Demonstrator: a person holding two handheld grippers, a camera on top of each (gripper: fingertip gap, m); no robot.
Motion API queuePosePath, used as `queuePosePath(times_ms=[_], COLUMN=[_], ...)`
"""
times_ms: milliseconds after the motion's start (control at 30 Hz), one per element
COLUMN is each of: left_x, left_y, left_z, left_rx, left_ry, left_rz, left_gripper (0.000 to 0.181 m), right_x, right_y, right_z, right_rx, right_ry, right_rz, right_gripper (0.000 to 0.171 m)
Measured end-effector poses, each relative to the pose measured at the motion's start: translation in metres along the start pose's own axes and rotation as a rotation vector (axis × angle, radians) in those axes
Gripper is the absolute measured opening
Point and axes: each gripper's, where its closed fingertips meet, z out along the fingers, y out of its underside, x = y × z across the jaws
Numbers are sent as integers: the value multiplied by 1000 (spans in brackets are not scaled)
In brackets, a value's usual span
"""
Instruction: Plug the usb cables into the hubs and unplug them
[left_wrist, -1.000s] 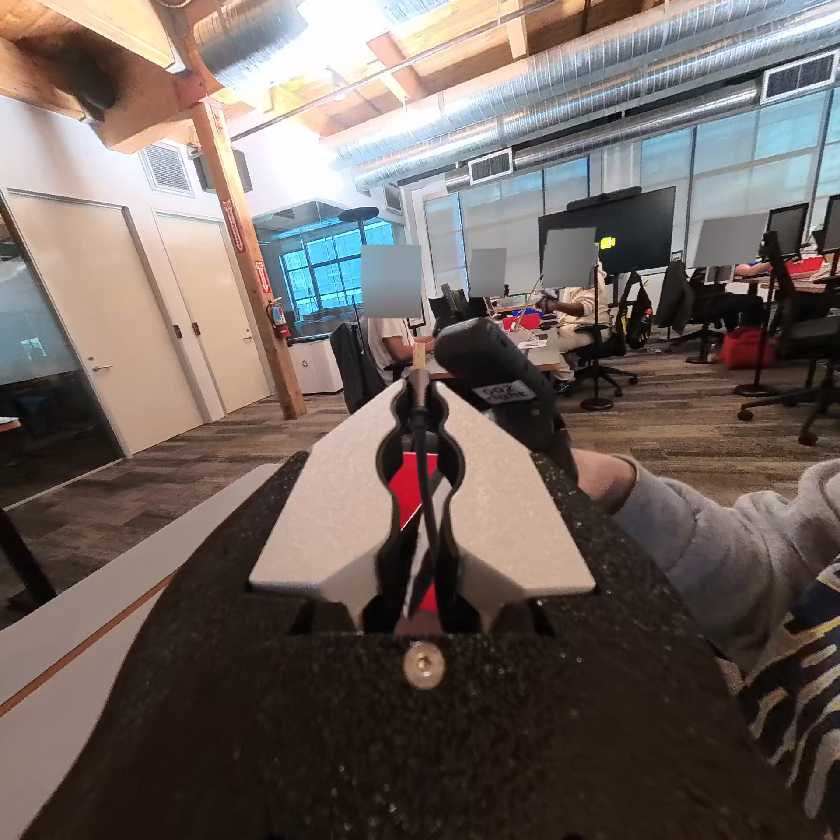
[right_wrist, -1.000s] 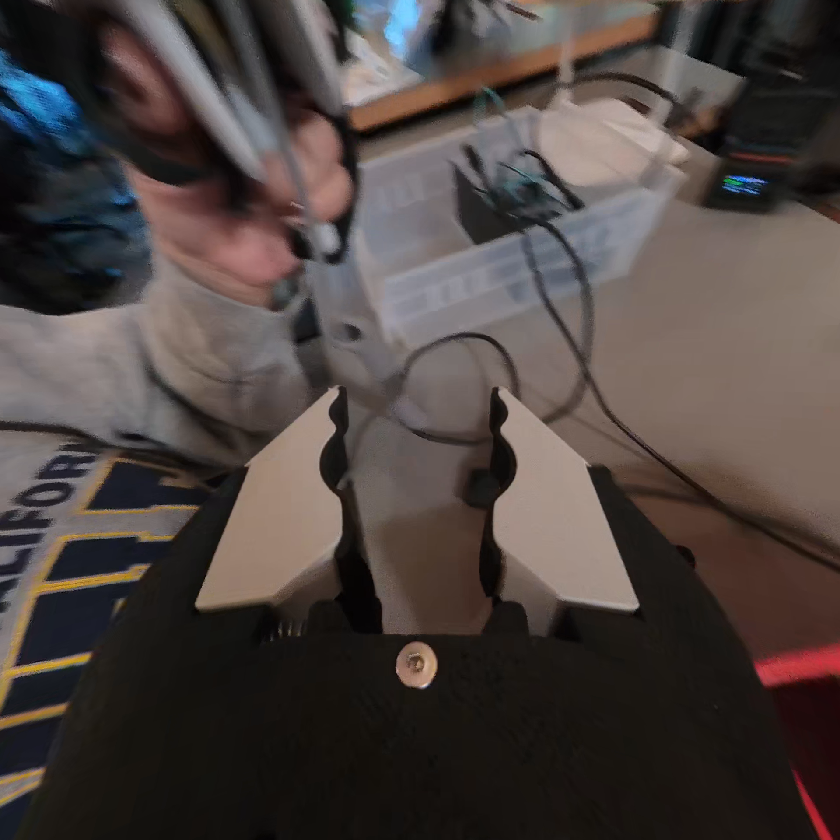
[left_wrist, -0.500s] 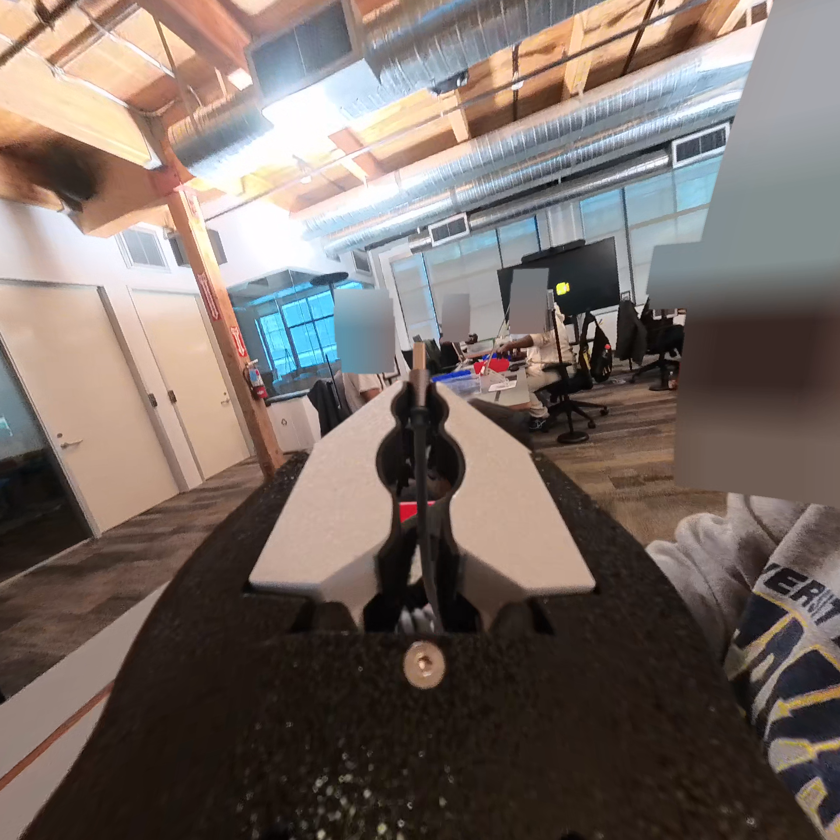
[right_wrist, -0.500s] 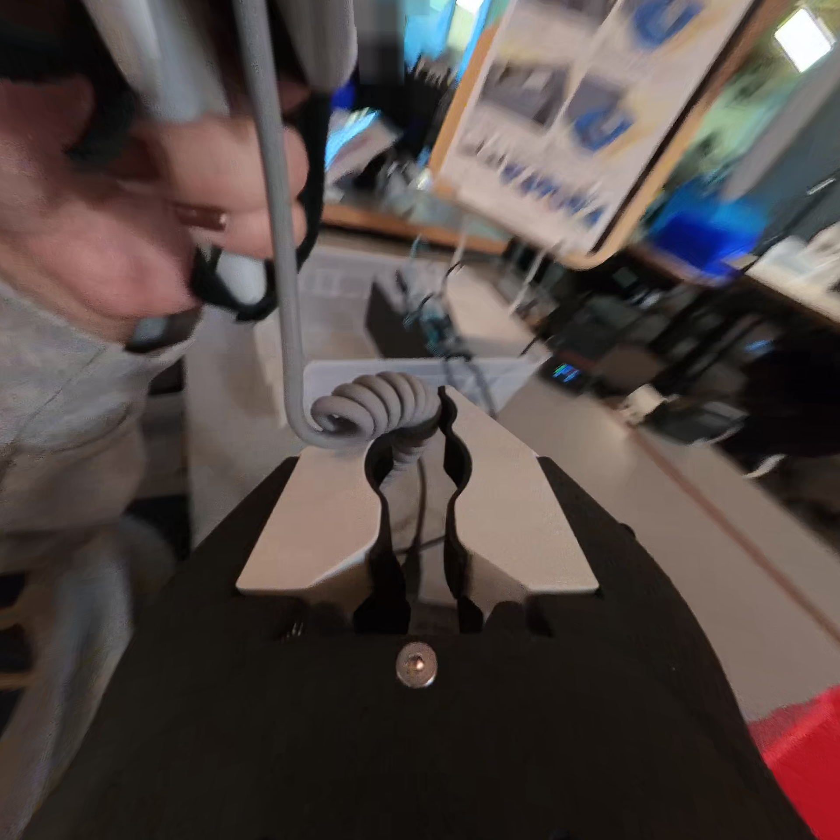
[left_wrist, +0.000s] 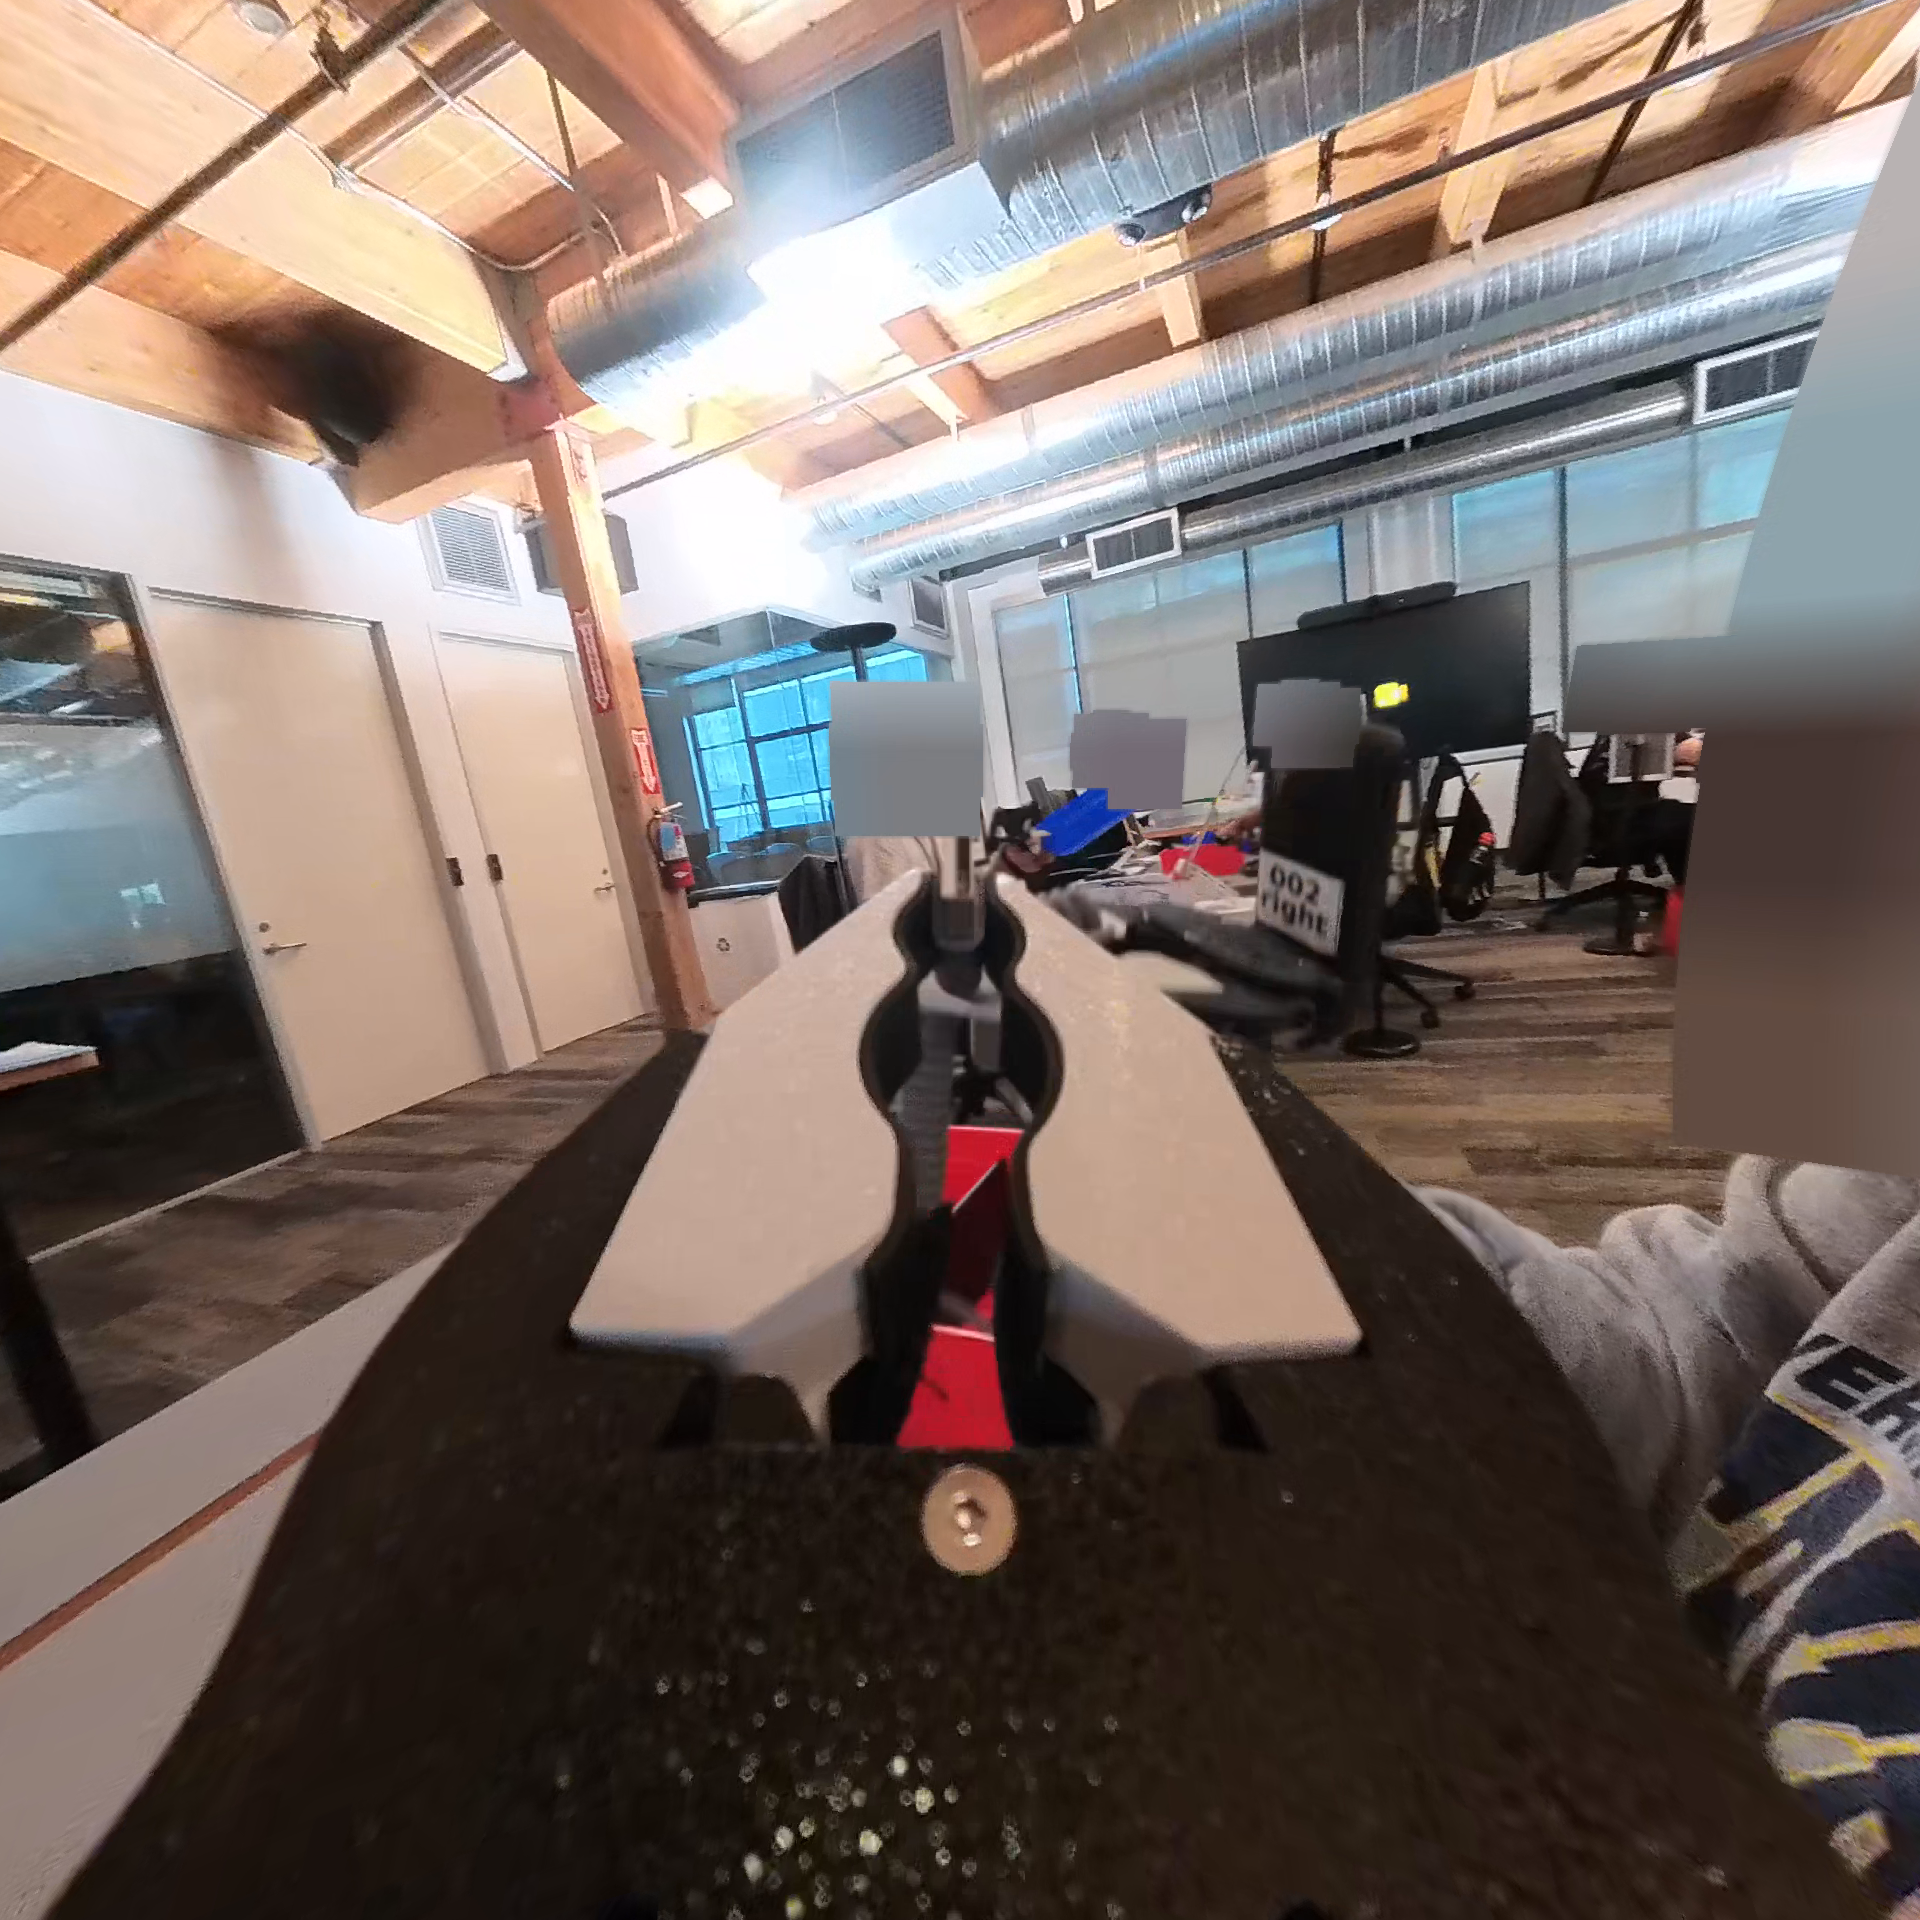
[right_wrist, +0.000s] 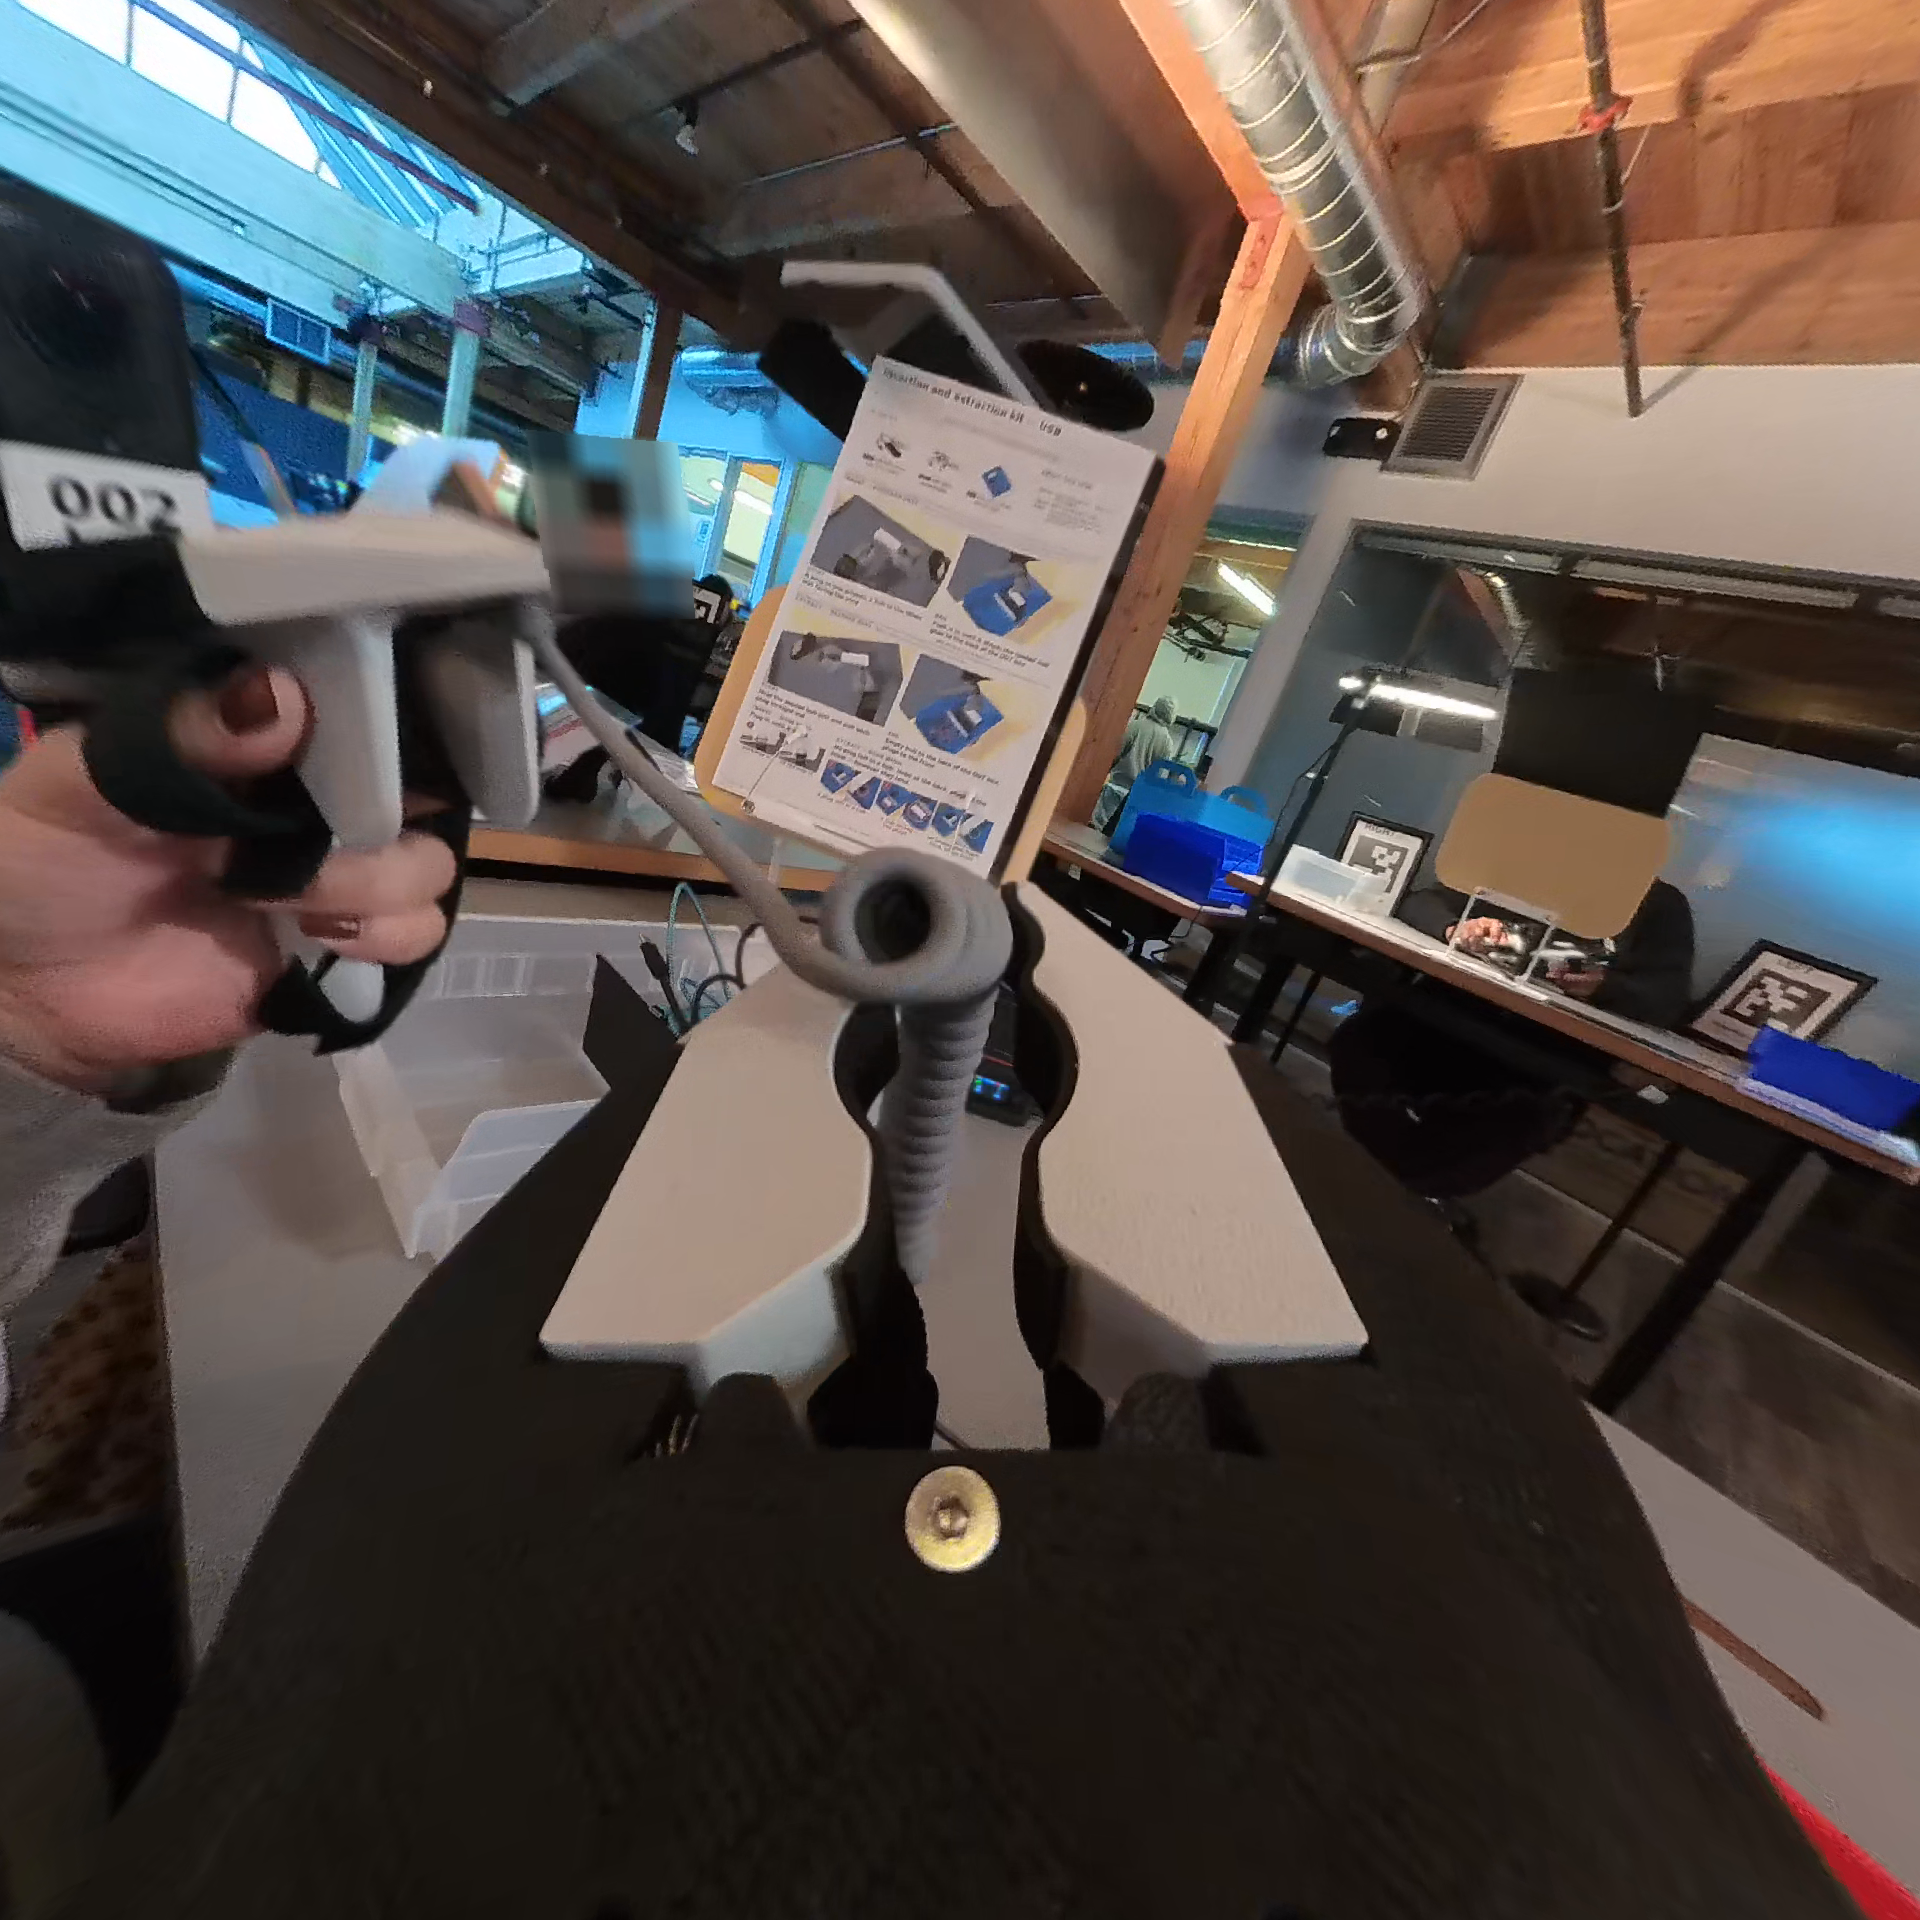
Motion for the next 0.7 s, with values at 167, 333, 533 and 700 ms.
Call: queuePosePath(times_ms=[167,333,533,700], left_x=[14,15,-5,-29], left_y=[27,70,120,187], left_z=[17,20,1,-18], left_rx=[-86,-324,-567,-801], left_ry=[96,136,64,-44], left_rz=[-77,-186,-321,-273], left_gripper=[6,44,81,79], right_x=[31,79,127,135], right_y=[-17,-14,26,88], right_z=[-31,-63,-86,-105], right_rx=[-52,-113,-300,-631], right_ry=[61,239,371,312], right_rz=[-6,-60,-64,4], right_gripper=[14,14,15,16])
